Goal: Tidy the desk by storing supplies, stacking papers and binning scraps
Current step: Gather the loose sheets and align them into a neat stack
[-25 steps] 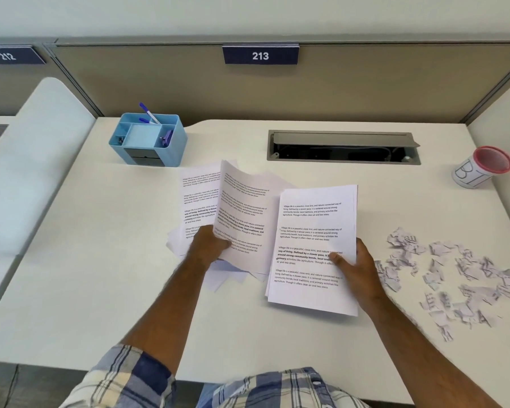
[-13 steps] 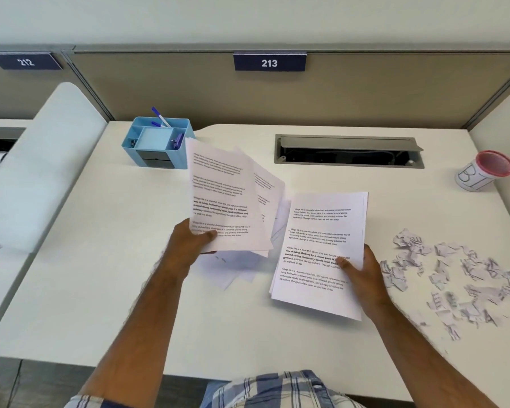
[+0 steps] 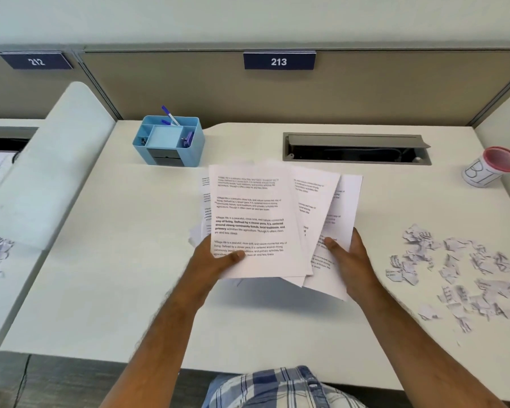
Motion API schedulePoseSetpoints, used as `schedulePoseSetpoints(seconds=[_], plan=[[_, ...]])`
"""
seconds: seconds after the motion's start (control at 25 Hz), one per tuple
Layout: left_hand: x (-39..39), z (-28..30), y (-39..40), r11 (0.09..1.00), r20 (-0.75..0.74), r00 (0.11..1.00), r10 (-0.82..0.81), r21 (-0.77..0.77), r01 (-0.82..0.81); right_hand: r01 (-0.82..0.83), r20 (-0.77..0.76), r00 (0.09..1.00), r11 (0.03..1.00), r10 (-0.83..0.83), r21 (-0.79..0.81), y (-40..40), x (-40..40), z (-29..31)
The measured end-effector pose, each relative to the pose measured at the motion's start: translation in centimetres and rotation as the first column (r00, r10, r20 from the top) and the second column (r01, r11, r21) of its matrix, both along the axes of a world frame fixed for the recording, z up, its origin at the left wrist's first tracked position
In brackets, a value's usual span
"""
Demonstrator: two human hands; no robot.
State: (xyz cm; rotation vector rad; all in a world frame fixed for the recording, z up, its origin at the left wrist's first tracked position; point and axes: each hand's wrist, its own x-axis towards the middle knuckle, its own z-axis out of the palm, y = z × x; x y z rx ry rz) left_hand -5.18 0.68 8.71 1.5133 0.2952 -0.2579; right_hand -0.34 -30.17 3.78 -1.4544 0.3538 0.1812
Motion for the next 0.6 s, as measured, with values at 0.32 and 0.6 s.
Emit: schedulePoseSetpoints(seconds=[0.32, 0.6], plan=[[-2.1, -0.1, 0.6, 0.993, -0.057, 0.994, -0.098, 0.062, 0.101, -0.008, 0.042, 0.999, 1.000, 0.007, 0.005, 3.2, -0.7, 3.3], [-2.2, -0.2, 2.0, 0.966, -0.047, 0.972, -0.230, 0.111, 0.234, -0.115, 0.110, 0.988, 0.993, 0.111, 0.033, 4.9, -1.4, 2.9]])
